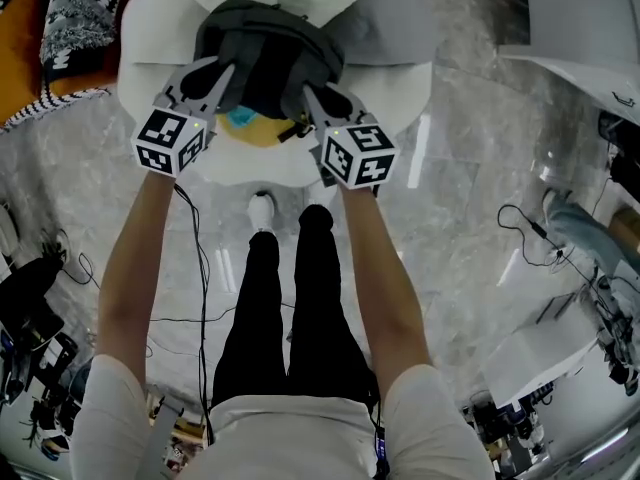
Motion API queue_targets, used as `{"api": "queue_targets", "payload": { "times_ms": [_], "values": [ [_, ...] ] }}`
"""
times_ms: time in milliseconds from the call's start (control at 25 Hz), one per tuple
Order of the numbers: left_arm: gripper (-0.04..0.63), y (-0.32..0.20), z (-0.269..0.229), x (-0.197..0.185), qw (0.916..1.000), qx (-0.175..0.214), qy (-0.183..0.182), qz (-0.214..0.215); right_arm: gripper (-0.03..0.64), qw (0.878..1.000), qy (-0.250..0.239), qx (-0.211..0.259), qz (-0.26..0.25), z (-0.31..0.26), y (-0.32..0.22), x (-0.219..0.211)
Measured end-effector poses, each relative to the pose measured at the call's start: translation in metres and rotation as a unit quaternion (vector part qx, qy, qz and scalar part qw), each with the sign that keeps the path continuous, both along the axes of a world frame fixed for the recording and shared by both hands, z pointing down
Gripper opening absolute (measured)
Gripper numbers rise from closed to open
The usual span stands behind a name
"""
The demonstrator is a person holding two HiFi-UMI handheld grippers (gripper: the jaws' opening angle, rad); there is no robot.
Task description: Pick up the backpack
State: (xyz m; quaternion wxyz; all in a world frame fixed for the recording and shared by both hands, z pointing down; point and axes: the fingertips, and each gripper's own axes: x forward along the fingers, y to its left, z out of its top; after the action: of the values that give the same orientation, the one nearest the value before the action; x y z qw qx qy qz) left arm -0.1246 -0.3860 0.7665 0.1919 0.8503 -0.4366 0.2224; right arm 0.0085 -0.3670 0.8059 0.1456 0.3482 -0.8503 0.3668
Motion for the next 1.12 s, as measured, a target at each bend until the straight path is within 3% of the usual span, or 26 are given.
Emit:
{"api": "queue_targets", "payload": {
  "times_ms": [720,1120],
  "values": [
    [0.034,0.043,-0.049,-0.055,0.9994,0.004,0.002,-0.033,0.049,0.999,-0.01,0.018,-0.027,-0.058,0.032,-0.042],
    [0.034,0.067,-0.084,-0.067,0.9987,0.015,0.012,-0.047,0.049,0.999,-0.012,0.03,-0.035,-0.096,0.05,-0.05]
  ]
}}
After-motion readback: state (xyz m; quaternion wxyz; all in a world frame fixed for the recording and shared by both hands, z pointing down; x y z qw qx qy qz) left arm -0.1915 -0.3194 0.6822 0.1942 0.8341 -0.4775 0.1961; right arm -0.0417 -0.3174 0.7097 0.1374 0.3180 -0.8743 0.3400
